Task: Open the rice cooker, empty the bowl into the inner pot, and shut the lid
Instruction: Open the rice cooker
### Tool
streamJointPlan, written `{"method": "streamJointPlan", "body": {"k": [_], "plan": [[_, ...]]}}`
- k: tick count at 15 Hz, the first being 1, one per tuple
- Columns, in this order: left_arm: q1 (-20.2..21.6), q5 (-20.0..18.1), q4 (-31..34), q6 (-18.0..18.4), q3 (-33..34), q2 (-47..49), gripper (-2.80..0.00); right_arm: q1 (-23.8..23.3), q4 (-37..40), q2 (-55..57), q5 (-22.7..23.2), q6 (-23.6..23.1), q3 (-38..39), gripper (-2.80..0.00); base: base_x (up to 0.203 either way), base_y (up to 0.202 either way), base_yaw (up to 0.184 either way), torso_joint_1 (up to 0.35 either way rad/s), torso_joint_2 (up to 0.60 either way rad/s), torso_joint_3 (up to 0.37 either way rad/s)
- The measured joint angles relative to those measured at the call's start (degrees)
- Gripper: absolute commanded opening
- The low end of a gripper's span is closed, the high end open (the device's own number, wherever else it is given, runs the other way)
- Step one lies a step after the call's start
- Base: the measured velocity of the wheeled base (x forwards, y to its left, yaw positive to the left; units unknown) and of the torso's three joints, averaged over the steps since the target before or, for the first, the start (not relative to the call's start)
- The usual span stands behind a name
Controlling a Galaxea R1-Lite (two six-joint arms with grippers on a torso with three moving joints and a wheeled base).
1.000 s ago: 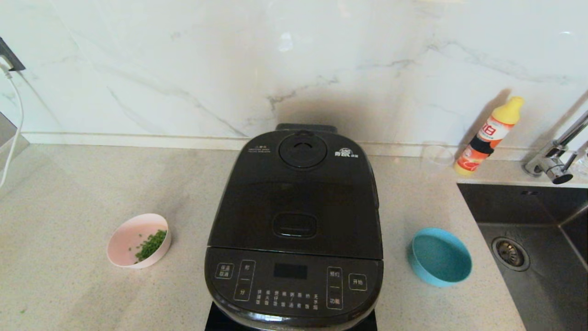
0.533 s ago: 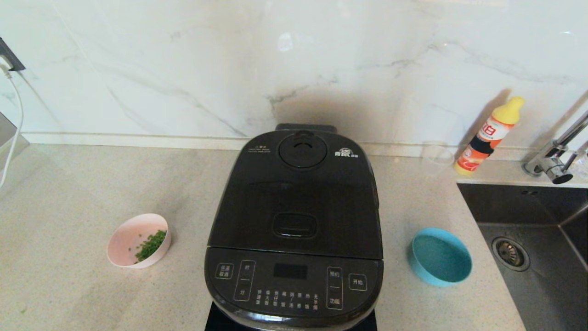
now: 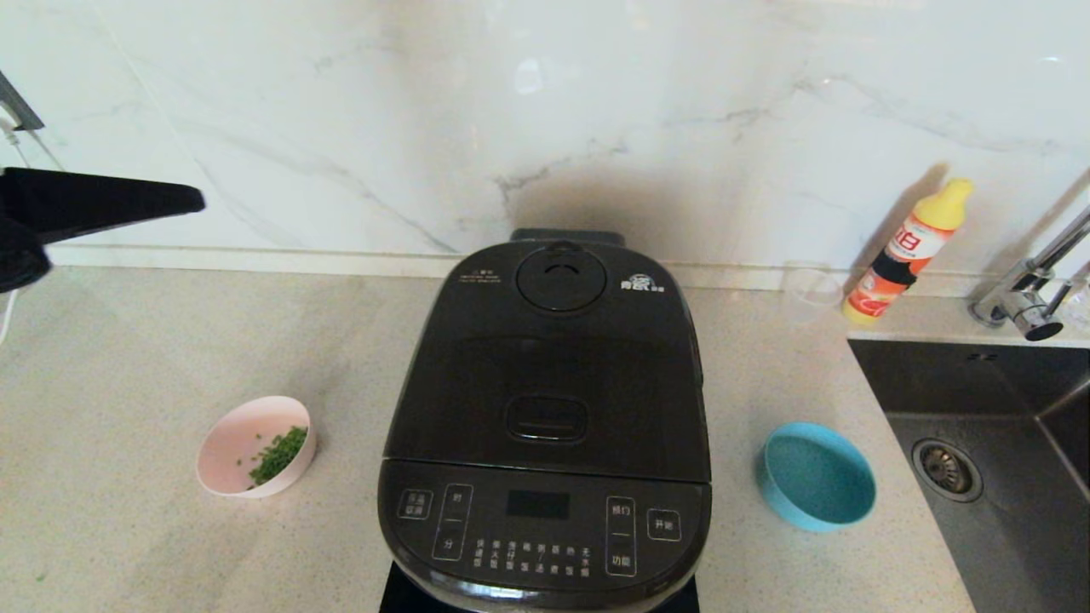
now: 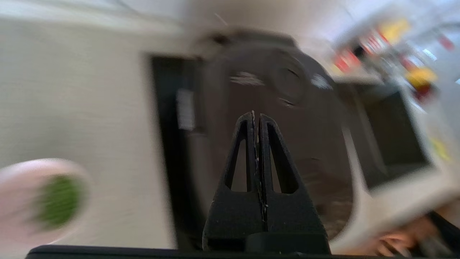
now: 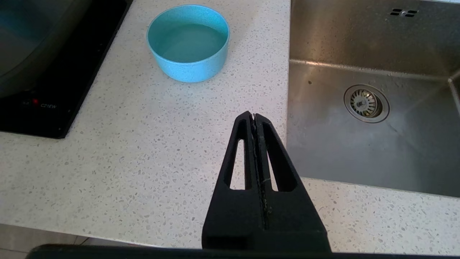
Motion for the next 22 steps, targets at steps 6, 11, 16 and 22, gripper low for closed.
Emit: {"method": "streamJointPlan", "body": {"k": [6, 11, 16, 22], "plan": [[-14.55, 0.46, 0.59, -2.36, -3.68, 10.57, -2.8, 0.0, -0.02, 0.0, 0.0, -0.01, 0.0, -2.8, 0.0, 0.0, 0.0, 0.0, 0.0, 0.0], [-22.35, 6.18, -0.24, -2.3, -2.59, 15.73, -2.8, 0.0, 0.0, 0.0, 0.02, 0.0, 0.0, -2.8, 0.0, 0.0, 0.0, 0.0, 0.0, 0.0], [-27.93, 9.97, -0.39, -2.92, -1.06, 19.71, -2.8, 0.0, 0.0, 0.0, 0.01, 0.01, 0.02, -2.8, 0.0, 0.0, 0.0, 0.0, 0.0, 0.0], [-31.23, 13.25, -1.59, -3.16, 2.61, 20.7, -2.8, 0.0, -0.01, 0.0, 0.02, -0.01, 0.01, -2.8, 0.0, 0.0, 0.0, 0.0, 0.0, 0.0]]}}
